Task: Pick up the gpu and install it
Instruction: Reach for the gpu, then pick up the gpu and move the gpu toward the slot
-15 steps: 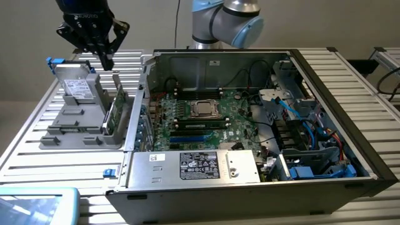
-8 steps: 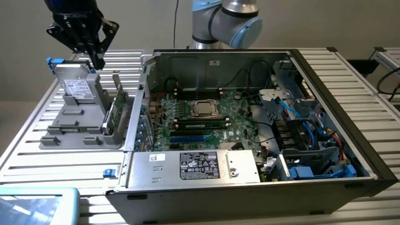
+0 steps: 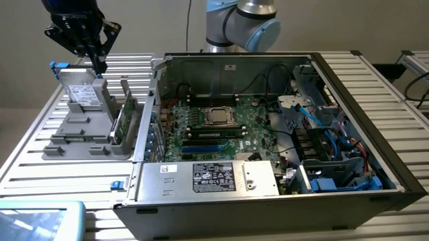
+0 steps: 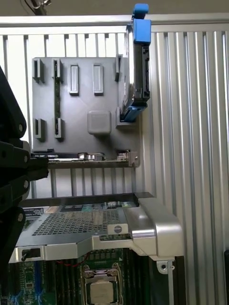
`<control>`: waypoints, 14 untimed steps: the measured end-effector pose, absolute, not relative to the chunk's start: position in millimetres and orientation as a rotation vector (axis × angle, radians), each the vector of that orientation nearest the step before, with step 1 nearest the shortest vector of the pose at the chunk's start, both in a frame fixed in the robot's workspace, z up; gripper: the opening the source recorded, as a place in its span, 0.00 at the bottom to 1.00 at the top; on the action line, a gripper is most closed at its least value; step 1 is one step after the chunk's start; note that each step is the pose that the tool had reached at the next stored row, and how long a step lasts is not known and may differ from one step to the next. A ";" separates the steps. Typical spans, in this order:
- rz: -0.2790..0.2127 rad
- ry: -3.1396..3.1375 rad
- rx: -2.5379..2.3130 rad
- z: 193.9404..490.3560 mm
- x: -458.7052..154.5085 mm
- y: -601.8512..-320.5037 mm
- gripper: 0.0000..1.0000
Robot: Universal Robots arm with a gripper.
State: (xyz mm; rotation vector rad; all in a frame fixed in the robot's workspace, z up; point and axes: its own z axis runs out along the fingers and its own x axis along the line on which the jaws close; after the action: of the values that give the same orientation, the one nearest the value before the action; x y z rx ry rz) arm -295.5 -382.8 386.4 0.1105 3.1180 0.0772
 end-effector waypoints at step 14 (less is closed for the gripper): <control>0.077 3.118 0.110 385.9 -297.3 -382.5 0.12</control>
State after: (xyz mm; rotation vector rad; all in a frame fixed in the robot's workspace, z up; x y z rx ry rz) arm -297.3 -382.5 385.9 0.1104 3.1181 0.0772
